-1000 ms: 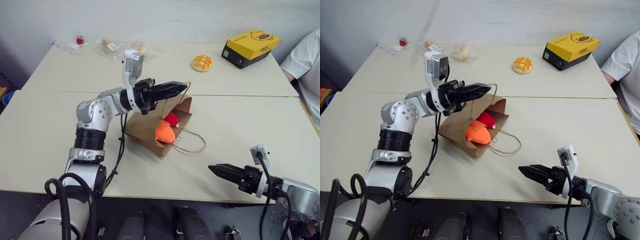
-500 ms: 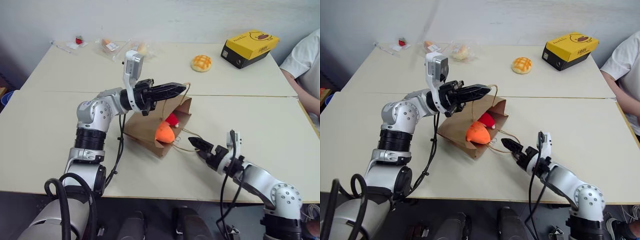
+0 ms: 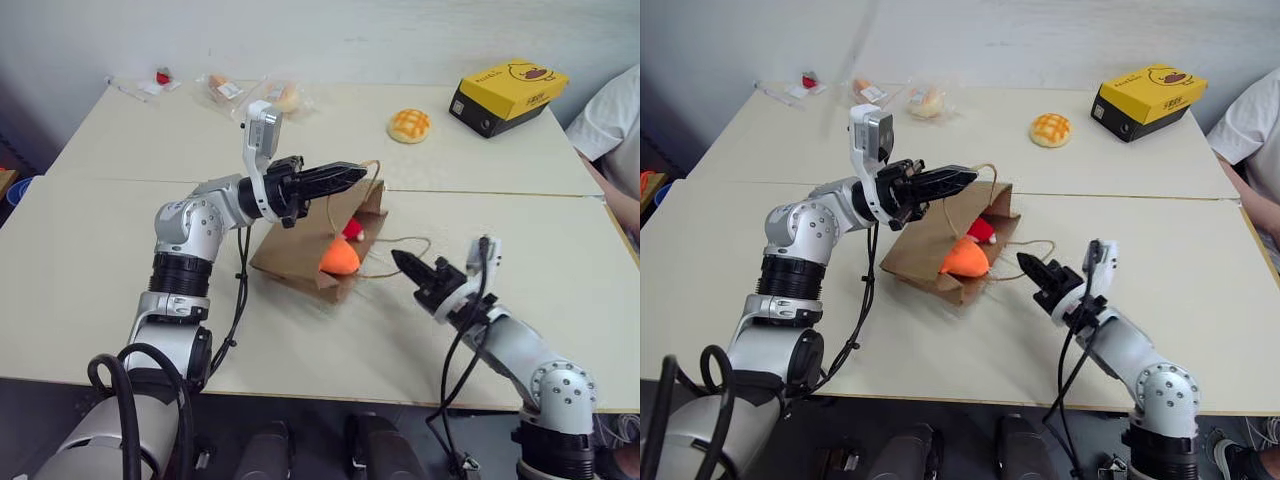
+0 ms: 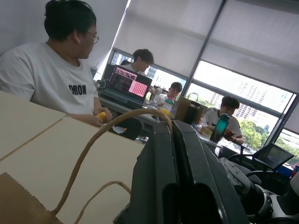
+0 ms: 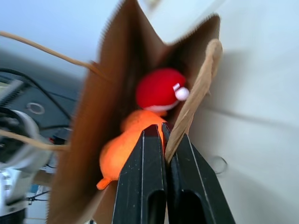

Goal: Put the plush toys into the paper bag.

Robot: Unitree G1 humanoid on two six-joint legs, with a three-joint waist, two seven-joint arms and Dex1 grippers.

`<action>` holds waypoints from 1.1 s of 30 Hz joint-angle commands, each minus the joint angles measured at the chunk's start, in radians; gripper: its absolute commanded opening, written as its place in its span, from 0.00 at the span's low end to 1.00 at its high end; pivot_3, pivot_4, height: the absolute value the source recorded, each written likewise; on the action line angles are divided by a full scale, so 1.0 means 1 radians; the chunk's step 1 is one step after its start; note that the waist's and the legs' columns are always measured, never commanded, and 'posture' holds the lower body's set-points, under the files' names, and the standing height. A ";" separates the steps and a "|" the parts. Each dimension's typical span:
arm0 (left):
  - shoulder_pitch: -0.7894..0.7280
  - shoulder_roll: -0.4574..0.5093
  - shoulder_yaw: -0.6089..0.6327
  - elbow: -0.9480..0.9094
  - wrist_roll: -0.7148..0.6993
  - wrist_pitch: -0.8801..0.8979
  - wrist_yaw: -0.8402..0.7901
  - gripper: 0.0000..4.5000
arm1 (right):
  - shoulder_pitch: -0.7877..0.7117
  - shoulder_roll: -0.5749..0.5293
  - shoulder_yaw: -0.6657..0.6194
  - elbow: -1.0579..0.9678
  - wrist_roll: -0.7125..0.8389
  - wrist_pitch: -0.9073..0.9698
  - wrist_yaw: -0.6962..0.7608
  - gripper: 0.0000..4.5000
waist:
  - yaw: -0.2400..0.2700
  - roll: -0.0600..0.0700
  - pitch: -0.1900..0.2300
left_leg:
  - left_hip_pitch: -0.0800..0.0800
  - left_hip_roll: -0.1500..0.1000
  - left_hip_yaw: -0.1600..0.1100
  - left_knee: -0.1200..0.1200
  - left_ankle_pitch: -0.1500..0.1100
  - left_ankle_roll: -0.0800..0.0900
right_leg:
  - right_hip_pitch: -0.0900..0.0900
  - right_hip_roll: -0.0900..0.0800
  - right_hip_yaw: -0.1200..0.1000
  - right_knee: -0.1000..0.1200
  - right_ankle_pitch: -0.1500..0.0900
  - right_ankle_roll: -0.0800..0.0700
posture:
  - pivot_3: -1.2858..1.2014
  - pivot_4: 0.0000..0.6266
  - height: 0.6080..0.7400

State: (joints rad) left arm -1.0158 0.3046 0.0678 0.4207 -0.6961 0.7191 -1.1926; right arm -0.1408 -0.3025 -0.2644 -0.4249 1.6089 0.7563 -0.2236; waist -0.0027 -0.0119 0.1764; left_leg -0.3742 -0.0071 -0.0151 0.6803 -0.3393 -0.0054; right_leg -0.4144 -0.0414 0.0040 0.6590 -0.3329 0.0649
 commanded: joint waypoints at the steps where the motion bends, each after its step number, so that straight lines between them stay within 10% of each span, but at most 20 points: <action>1: -0.047 0.006 0.070 0.025 -0.038 0.000 0.014 0.00 | -0.053 -0.046 -0.093 -0.086 0.059 -0.076 0.079 0.00 | 0.000 0.000 0.000 | 0.000 0.000 0.000 0.000 0.000 0.000 | 0.000 0.000 0.000 0.000 0.000 0.000 | 0.52 0.24 1.00; 11: -0.130 -0.031 0.306 0.151 -0.138 -0.024 0.192 0.00 | -0.409 -0.252 -0.107 0.005 0.178 -0.102 0.105 0.00 | -0.001 0.001 0.001 | 0.000 0.001 0.000 0.000 0.000 0.000 | -0.001 0.001 -0.001 0.000 0.000 0.000 | 0.52 0.24 1.00; 22: 0.039 -0.020 0.230 0.053 -0.062 -0.028 0.250 0.00 | -0.151 -0.207 0.040 0.021 -0.084 -0.048 0.222 0.00 | 0.003 0.000 0.001 | -0.004 0.000 0.000 0.002 0.000 0.001 | -0.002 -0.001 -0.001 -0.001 0.001 0.001 | 0.52 0.24 1.00; 33: 0.101 -0.020 0.227 -0.085 -0.097 -0.043 0.242 0.00 | -0.196 -0.169 0.060 -0.006 -0.214 -0.086 0.362 0.00 | -0.001 0.000 0.001 | -0.002 0.001 0.001 0.001 0.000 0.001 | -0.002 0.000 0.000 0.000 0.001 0.001 | 0.52 0.24 1.00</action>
State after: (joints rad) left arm -0.9113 0.2809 0.2705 0.3971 -0.7572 0.6914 -0.9351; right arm -0.3144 -0.4739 -0.1995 -0.3763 1.4068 0.6956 0.1002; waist -0.0042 -0.0115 0.1774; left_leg -0.3766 -0.0065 -0.0144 0.6814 -0.3397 -0.0047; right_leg -0.4167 -0.0415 0.0038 0.6587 -0.3323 0.0661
